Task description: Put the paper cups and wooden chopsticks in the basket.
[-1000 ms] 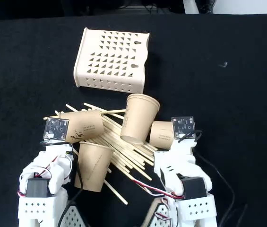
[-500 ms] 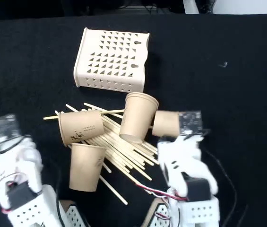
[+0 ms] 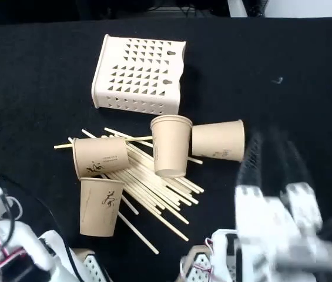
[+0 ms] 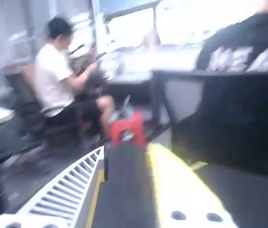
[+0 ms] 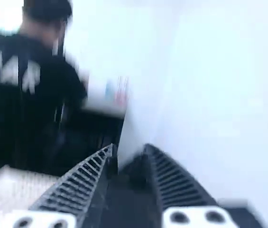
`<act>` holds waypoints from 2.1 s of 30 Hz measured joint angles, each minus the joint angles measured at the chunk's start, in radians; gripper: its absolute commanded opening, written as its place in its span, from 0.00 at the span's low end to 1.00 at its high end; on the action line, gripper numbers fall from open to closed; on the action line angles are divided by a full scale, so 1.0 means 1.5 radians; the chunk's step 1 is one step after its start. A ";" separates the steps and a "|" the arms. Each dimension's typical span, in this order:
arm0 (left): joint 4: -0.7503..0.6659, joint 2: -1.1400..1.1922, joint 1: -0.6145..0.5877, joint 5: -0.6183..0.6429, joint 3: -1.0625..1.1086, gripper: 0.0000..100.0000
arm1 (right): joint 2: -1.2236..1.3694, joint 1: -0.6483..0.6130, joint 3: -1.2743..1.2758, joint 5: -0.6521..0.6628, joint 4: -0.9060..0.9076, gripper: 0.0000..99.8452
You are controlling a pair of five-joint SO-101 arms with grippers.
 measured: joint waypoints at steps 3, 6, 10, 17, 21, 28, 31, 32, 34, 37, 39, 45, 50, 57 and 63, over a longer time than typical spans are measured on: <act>-0.003 0.009 0.073 0.004 -0.023 0.21 | 0.094 0.000 -0.141 0.000 0.026 0.12; -0.003 0.061 0.139 0.006 -0.035 0.22 | 0.232 0.000 -0.282 -0.012 0.097 0.12; 0.038 0.189 0.190 0.008 -0.046 0.24 | 0.430 0.000 -0.411 -0.086 0.182 0.12; 0.127 0.500 0.276 0.008 -0.166 0.24 | 0.711 0.003 -0.343 -0.150 0.164 0.12; 0.165 0.687 0.322 0.010 -0.300 0.24 | 0.802 0.003 -0.195 -0.154 0.064 0.12; 0.230 1.030 0.431 0.010 -0.587 0.24 | 0.834 -0.008 0.094 -0.155 -0.208 0.12; 0.265 1.167 0.463 0.012 -0.719 0.24 | 0.834 -0.025 0.180 -0.155 -0.304 0.12; 0.275 1.211 0.473 0.012 -0.761 0.24 | 0.834 -0.025 0.202 -0.155 -0.324 0.12; 0.291 1.295 0.485 0.012 -0.845 0.24 | 0.834 -0.026 0.232 -0.155 -0.356 0.12; 0.299 1.406 0.492 0.013 -0.963 0.24 | 0.834 -0.028 0.257 -0.155 -0.383 0.12; 0.299 1.470 0.492 0.013 -1.029 0.24 | 0.834 -0.028 0.261 -0.155 -0.388 0.12; 0.331 1.606 0.485 0.014 -1.147 0.24 | 0.834 -0.028 0.261 -0.155 -0.390 0.12; 0.348 1.662 0.458 0.014 -1.199 0.24 | 0.834 -0.028 0.261 -0.155 -0.390 0.12; 0.349 1.708 0.385 0.014 -1.248 0.24 | 0.834 -0.028 0.261 -0.155 -0.390 0.12; 0.345 1.765 0.308 0.014 -1.231 0.24 | 0.834 -0.028 0.261 -0.155 -0.390 0.12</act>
